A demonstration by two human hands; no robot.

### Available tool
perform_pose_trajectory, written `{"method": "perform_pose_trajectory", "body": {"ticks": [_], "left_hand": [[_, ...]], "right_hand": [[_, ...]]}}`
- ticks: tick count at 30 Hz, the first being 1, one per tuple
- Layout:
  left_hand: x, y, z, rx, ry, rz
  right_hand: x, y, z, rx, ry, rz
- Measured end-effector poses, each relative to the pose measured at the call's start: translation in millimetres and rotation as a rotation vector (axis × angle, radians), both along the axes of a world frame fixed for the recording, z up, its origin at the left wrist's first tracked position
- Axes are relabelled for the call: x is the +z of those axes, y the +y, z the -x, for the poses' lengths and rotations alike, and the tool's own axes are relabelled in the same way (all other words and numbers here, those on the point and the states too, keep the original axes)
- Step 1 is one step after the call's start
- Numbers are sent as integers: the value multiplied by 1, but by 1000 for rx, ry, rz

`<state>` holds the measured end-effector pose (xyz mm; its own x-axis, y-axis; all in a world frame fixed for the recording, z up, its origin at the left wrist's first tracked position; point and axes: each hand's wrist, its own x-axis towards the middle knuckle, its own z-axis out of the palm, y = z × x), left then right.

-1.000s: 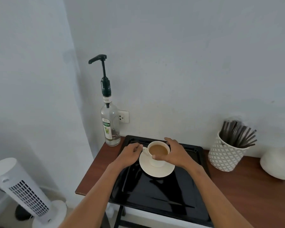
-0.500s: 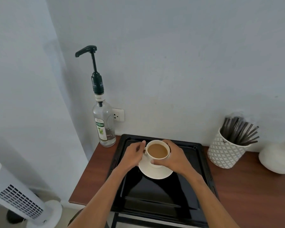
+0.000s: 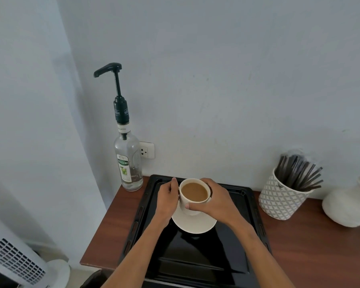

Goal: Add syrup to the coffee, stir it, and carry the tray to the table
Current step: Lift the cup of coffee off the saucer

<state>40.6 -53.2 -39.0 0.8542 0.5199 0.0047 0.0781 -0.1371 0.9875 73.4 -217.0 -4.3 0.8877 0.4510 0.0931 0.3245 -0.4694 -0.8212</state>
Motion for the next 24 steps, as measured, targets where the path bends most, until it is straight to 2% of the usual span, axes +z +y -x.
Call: {"method": "perform_pose_trajectory", "body": {"ticks": [9, 17, 24], "left_hand": [[40, 0, 19, 59, -90, 121], [76, 26, 37, 113, -124, 130], [101, 54, 64, 230, -141, 109]], "right_hand": [[32, 4, 9, 61, -41, -60], [70, 26, 15, 180, -69, -115], [93, 56, 21, 294, -88, -84]]}}
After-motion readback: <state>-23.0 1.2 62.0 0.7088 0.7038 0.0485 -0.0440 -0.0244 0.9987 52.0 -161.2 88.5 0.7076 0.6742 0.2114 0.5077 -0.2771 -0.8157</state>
